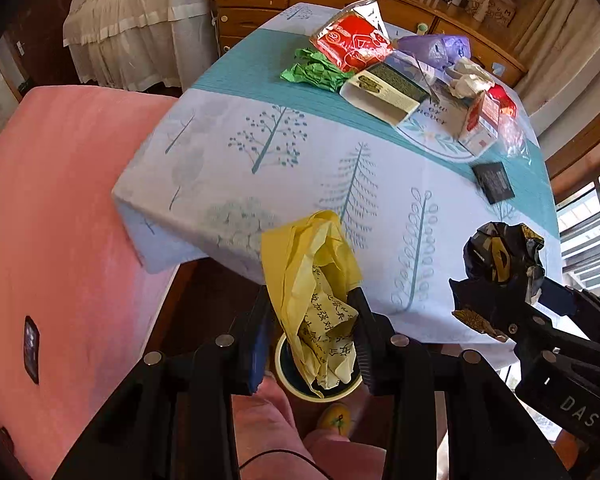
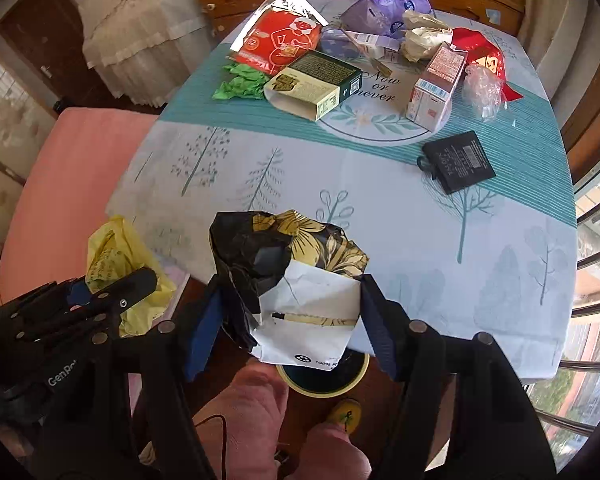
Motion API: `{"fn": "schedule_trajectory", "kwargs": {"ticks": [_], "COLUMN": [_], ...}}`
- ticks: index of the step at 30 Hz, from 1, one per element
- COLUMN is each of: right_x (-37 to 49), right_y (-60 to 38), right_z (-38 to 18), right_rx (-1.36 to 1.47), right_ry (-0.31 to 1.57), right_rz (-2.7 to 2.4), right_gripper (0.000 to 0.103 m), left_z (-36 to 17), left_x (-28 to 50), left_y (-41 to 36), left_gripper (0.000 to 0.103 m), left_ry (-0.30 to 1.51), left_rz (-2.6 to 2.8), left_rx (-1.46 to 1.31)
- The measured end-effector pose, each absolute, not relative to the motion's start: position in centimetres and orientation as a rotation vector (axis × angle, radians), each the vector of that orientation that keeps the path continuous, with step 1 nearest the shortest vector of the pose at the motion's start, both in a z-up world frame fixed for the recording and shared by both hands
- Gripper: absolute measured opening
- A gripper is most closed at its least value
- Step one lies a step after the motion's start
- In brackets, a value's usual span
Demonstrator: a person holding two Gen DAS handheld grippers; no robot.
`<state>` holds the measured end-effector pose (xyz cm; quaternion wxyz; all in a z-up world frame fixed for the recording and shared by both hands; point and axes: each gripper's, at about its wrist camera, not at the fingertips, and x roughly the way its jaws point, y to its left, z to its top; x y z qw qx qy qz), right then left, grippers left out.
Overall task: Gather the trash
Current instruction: 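Carry the yellow paper and black-white wrapper over the trash bin with both tools, then open both tools to drop the paper and wrapper into the bin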
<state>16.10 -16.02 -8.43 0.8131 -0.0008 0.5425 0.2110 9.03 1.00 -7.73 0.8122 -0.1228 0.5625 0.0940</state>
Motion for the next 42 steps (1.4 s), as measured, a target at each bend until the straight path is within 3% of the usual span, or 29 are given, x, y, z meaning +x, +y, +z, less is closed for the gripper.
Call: {"fn": "schedule_trajectory", "kwargs": {"ticks": [8,14,21,35,38,42], "right_x": [8.4,4.8,2.6,1.8,1.5,2.2], "right_y": [-18.3,-18.0,-17.7,-20.6,-20.8,-20.7], "right_z": [-9.7,-13.8,-24.2,-48.3,-51.5,-53.8], "right_rx": [-0.074,-0.086,-0.037,0.175,0.19,0.216], "right_ry": [1.184,1.246,1.385,1.429,1.436,1.443], "right_rz": [0.512,0.485,0.378,0.2,0.193,0.206], "right_gripper": [0.063,0.063,0.063,0.065,0.066,0.068], "left_z": [-10.0,-14.8,-24.5,-44.2,-46.8,-49.0], "left_x": [2.5,1.0,0.6,2.0,2.4,3.0], "left_y": [-1.6,-2.1,-2.0,-2.9,-2.9,-2.1], "left_gripper": [0.036,0.037,0.037,0.039,0.045,0.061], "left_ry": [1.263,1.361,1.463,1.463,1.46,1.481], "left_rz": [0.233,0.196,0.137,-0.023,-0.033,-0.035], "left_rx": [-0.221,-0.184,-0.141,-0.157,-0.179,-0.229]}}
